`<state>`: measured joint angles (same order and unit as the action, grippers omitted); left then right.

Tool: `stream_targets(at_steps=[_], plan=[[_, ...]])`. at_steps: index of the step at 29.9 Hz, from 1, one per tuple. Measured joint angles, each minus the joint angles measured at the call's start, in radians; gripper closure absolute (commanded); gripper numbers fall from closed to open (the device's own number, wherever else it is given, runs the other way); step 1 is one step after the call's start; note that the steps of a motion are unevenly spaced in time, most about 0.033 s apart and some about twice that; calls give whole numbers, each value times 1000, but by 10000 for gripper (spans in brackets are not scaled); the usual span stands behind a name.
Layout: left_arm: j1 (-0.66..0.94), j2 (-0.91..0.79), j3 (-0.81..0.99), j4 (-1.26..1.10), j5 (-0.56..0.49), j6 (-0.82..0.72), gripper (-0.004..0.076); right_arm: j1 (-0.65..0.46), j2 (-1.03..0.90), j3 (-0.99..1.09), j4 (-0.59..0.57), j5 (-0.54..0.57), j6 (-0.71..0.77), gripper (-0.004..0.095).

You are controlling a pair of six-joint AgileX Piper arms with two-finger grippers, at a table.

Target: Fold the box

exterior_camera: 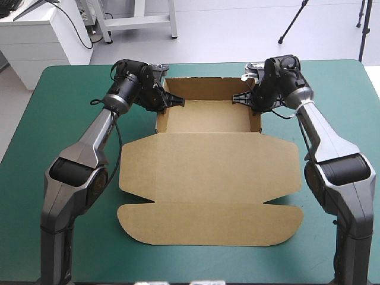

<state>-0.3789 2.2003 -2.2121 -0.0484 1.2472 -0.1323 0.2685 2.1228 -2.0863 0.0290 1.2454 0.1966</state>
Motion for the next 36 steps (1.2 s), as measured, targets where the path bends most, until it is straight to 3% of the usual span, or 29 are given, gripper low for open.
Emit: stream_targets(at_steps=[13, 16, 22, 24, 27, 36], plan=[[2, 40, -5, -3, -7, -22, 728, 0, 41, -6, 2, 1, -21, 914], [3, 40, -6, -4, -7, -22, 638, 0, 41, -7, 2, 1, -25, 840], [3, 48, -31, -14, 0, -1, 327, 0, 45, -7, 13, -3, -47, 513], [1, 54, -47, -21, 0, 3, 270, 1, 48, -7, 23, -5, -50, 434], [-1, 57, -67, -22, 0, 4, 259, 5, 48, -7, 26, -5, -52, 388], [-1, 54, -90, -22, 0, 10, 259, 6, 17, -22, 26, -5, -55, 383]])
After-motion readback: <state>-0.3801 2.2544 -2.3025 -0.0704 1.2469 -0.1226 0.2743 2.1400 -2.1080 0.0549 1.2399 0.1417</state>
